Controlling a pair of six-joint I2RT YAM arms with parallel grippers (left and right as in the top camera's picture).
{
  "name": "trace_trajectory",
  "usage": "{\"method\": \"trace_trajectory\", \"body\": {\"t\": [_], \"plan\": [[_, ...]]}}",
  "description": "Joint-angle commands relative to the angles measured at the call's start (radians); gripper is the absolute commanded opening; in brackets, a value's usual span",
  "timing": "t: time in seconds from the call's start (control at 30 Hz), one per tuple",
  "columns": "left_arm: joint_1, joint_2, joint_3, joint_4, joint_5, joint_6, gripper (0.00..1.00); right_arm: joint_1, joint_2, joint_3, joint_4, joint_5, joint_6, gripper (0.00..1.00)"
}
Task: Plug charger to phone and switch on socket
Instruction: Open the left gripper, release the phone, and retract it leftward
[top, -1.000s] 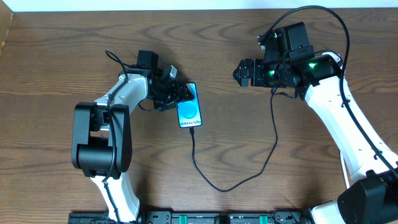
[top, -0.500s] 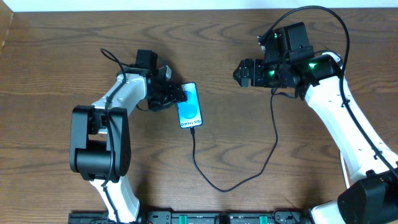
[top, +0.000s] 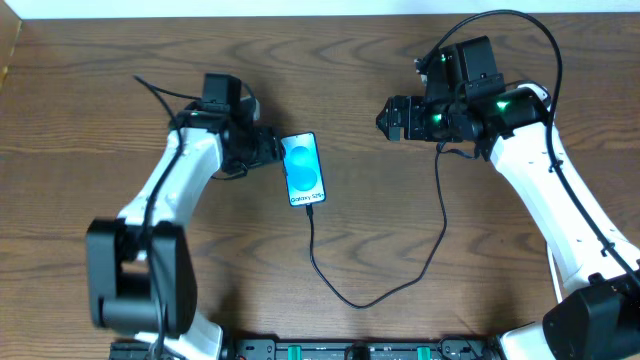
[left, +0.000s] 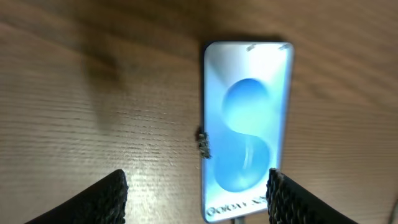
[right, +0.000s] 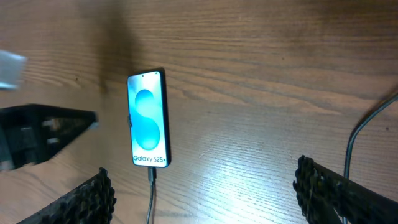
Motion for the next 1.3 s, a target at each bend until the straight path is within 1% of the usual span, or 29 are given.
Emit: {"method": "trace_trajectory", "body": {"t": [0.0,0.23,0.33,0.37,0.43,0.67,0.77,0.93,1.07,1.27], "plan": [[0.016,-0.109,0.002,-0.032,-0.018,-0.002,0.71,0.005,-0.011,0.004,-0.001,0.016,-0.015,0.92],[0.048,-0.211,0.002,-0.079,-0.018,-0.021,0.70,0.005,-0.011,0.004,-0.001,0.019,-0.015,0.92],[0.066,-0.227,0.002,-0.095,-0.016,-0.036,0.65,0.005,-0.011,0.004,-0.002,0.019,-0.015,0.92],[0.074,-0.232,0.002,-0.103,-0.014,-0.044,0.60,0.005,-0.011,0.004,-0.001,0.019,-0.015,0.92],[0.082,-0.237,0.002,-0.109,-0.009,-0.055,0.56,0.005,-0.011,0.004,-0.001,0.019,-0.015,0.92],[0.113,-0.260,0.003,-0.108,0.110,-0.060,0.56,0.005,-0.011,0.004,-0.002,0.019,-0.015,0.92],[0.151,-0.286,0.003,-0.107,0.192,-0.077,0.56,0.005,-0.011,0.004,-0.007,0.023,-0.015,0.92],[0.212,-0.337,0.003,-0.108,0.257,-0.082,0.56,0.005,-0.011,0.004,-0.014,0.031,-0.015,0.92],[0.243,-0.379,0.003,-0.108,0.258,-0.100,0.56,0.005,-0.011,0.004,-0.016,0.031,-0.015,0.92],[0.245,-0.394,0.002,-0.108,0.257,-0.115,0.56,0.005,-0.011,0.004,-0.016,0.030,-0.015,0.92]]}}
